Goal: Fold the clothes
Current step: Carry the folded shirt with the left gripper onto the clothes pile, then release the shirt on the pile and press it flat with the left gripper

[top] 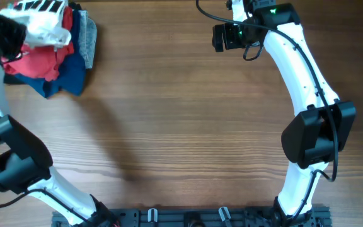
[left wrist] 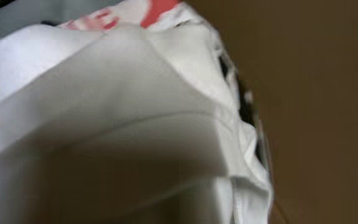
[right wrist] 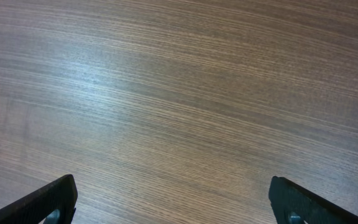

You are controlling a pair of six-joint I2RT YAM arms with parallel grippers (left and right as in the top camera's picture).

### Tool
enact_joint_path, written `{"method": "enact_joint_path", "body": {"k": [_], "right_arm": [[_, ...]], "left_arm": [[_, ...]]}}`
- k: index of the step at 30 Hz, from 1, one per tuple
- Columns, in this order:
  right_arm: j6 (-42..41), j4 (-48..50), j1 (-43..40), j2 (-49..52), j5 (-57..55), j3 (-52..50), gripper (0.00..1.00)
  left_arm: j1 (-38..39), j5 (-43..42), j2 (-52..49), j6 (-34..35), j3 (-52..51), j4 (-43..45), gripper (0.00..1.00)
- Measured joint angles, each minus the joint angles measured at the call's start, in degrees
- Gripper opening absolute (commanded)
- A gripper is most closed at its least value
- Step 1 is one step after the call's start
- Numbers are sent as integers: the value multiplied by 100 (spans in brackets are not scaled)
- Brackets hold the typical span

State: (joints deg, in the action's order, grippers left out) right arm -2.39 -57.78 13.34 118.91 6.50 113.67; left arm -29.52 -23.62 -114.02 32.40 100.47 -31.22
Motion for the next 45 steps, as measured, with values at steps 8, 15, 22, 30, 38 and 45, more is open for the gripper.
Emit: {"method": "enact_joint_path", "body": {"k": [8, 15, 22, 30, 38, 45], "right_arm": [[0, 2, 0, 0, 0, 0, 100], [0, 17, 0, 0, 0, 0, 100], [0, 17, 0, 0, 0, 0, 100], [-87, 85, 0, 0, 0, 0, 100], [-109, 105, 0, 0, 0, 0, 100], [-101, 13, 0, 0, 0, 0, 100]], "left_arm": [[-214, 9, 0, -271, 4, -1346, 91], [-210, -140, 0, -640, 4, -2597, 91], [-203, -682, 28, -1582, 4, -3156, 86], [297, -981, 837, -3045, 9, -2218, 83], [1333, 997, 960, -3606, 55, -190, 89], [1272, 2302, 157, -3595, 52, 1174, 95]]}}
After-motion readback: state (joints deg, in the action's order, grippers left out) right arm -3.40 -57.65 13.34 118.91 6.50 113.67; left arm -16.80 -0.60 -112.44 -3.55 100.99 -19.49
